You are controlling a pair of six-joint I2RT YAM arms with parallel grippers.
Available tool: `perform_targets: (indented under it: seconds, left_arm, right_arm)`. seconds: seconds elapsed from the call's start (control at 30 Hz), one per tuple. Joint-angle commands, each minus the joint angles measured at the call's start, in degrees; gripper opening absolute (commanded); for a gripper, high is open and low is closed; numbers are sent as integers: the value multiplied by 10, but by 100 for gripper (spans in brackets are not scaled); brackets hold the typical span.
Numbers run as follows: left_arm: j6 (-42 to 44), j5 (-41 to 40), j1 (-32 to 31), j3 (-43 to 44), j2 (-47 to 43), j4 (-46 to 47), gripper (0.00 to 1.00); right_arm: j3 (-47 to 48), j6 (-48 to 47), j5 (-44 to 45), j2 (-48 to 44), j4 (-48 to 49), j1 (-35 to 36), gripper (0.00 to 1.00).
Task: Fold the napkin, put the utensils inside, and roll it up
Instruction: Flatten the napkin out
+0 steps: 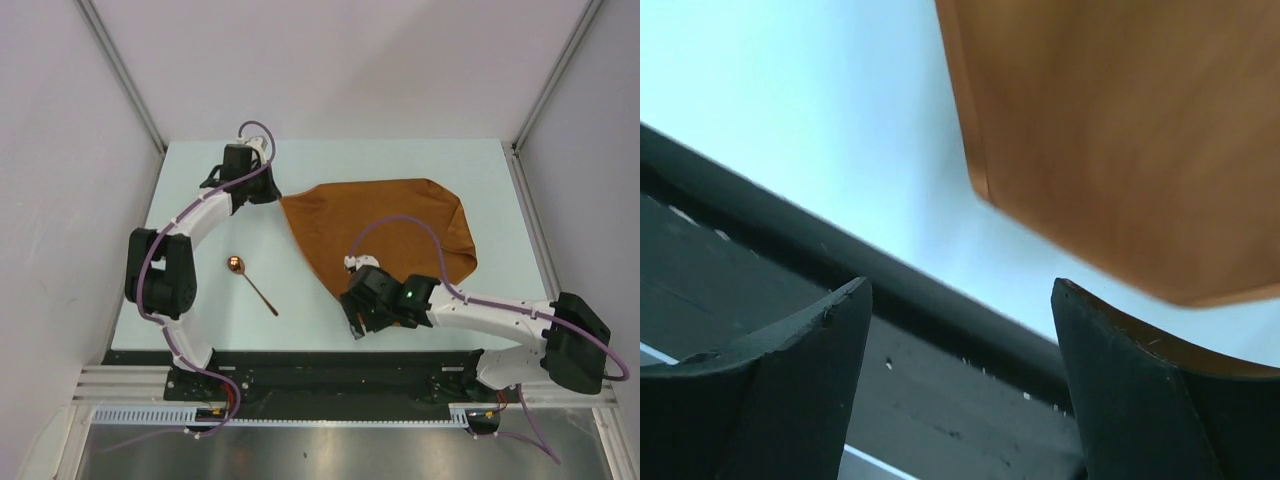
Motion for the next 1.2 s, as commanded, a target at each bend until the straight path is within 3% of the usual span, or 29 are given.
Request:
perform_targets:
  seconds: [0.0,0.3,0.53,0.67,0.77,0.8,0.87,0.9,1.0,1.07,1.17]
  left_arm:
    - [-14,29,5,17,-39,15,0]
    - [-13,35,6,19,-46,8,0]
    - [-12,37,10,21,-45,7,0]
    - [-15,43,12,22,-43,7,0]
    - [-16,45,13,22,-43,8,0]
    - [-16,46,13,22,-44,8,0]
    - [-19,48,14,22,-46,9,0]
    - [-19,50,14,21,-47,9,0]
    - [-19,50,14,21,-47,9,0]
    - [-19,51,15,20,-46,9,0]
    - [-19,52,15,21,-48,8,0]
  right_arm:
    - [-21,70,62,6,-9,48,79]
    - [-9,28,165,93,-3,52,80]
    - [-15,-16,159,119,40,27,77]
    - [-33,-45,131,119,76,-10,70]
    - [-27,-79,117,113,92,-23,40]
    - [-24,-89,112,111,96,-37,24]
    - [-7,-124,97,108,103,-53,5]
    - [2,-134,94,108,102,-68,3]
    - [54,-172,107,104,73,-85,7]
    - [96,-181,133,98,39,-87,21]
    - [125,-167,169,66,-1,-80,30]
